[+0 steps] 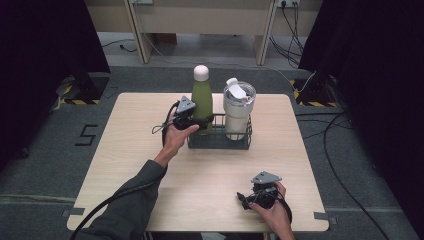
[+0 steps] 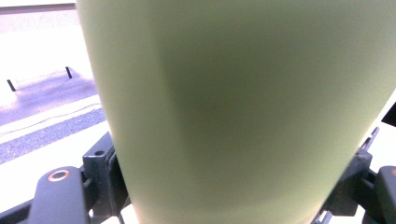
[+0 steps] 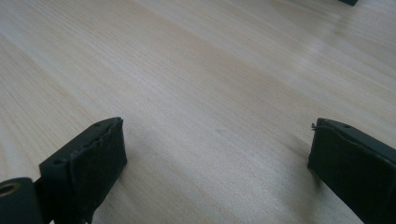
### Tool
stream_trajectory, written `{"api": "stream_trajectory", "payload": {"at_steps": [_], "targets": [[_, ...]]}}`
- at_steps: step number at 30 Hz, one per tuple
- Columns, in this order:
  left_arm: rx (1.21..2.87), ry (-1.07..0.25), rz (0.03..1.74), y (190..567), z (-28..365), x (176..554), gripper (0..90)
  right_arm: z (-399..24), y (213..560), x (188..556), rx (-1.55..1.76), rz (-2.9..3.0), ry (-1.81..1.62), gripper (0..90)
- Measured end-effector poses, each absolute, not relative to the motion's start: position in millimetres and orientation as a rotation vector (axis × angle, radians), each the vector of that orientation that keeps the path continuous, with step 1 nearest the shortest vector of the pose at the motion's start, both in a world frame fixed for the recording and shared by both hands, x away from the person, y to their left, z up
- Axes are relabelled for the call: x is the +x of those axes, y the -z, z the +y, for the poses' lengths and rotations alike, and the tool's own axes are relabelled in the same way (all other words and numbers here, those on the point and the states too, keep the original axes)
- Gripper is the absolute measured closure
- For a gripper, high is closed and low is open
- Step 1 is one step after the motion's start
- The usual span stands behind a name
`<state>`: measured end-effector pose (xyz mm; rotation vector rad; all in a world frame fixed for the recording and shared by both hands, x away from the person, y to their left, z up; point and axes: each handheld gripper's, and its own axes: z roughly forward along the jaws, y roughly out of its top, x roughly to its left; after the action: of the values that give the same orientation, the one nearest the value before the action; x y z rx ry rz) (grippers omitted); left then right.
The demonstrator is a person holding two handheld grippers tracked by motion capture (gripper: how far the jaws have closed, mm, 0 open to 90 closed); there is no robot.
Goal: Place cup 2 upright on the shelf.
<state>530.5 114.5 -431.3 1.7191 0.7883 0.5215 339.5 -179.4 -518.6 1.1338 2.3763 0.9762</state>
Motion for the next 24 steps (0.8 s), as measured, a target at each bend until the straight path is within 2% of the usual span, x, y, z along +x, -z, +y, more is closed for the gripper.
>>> {"api": "stream_trajectory", "payload": {"at_steps": [24], "targets": [[1.73, -0.537, 0.775, 447.8, 112.0, 529.7, 20.2, -179.5, 518.6, 339.6, 1.122, 2.38, -0.975, 4.4]]}}
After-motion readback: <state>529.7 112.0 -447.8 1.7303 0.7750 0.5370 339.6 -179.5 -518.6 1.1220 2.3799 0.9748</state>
